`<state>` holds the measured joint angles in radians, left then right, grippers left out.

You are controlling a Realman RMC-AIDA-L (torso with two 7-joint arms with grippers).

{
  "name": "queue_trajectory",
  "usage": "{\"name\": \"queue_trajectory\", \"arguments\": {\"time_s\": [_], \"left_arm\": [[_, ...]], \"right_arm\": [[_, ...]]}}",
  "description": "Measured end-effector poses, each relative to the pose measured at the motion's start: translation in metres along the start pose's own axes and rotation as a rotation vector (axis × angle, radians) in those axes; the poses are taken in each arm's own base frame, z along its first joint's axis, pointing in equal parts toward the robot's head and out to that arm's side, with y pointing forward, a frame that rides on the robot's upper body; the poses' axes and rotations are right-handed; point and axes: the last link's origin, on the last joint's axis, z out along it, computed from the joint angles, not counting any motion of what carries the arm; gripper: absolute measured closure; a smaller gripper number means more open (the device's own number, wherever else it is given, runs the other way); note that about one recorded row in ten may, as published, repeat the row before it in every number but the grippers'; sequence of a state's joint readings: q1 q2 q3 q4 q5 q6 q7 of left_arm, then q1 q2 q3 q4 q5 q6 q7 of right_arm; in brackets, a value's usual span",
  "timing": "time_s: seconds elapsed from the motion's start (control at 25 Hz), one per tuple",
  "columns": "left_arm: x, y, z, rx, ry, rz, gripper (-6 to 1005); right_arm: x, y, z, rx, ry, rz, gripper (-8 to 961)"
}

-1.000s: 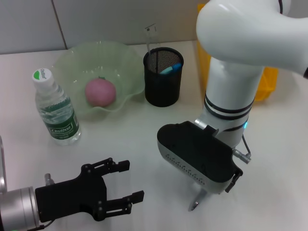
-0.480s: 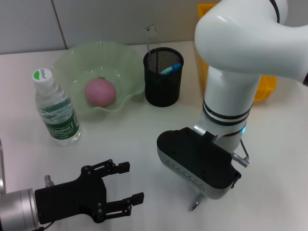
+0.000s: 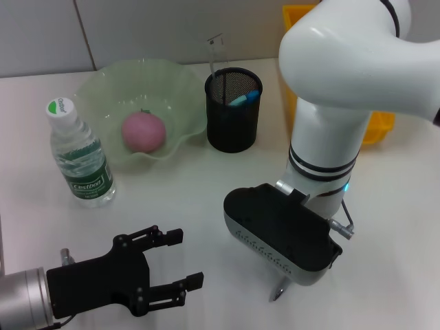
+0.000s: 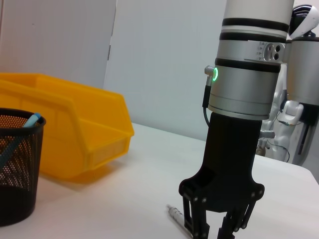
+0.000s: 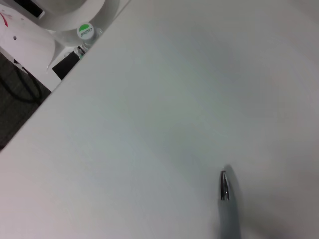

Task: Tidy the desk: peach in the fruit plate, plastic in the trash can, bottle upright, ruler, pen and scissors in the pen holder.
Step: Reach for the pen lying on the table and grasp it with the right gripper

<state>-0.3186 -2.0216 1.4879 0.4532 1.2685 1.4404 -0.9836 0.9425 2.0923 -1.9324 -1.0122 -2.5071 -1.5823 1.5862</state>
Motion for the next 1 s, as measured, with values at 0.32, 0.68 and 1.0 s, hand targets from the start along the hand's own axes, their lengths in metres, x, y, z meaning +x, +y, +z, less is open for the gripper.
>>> {"name": "queue_trajectory", "arguments": {"time_s": [0.32, 0.68, 1.0], "left_arm": [[0.0016, -0.0012, 0.0007, 0.000, 0.002, 0.005, 200], [0.0020, -0.0015, 0.0010, -0.001, 0.002, 0.005, 200], [0.0037, -0.0018, 0.0010, -0.001, 0.006, 0.014, 200]], "right_arm": [[0.0001, -0.0008, 0.0014, 0.009, 0.002, -0.001, 637], [-0.0010, -0.0013, 0.0027, 0.011, 0.011, -0.013, 676], [-0.0011, -0.0029, 0.0054, 0.023, 0.018, -0.018, 721]]}}
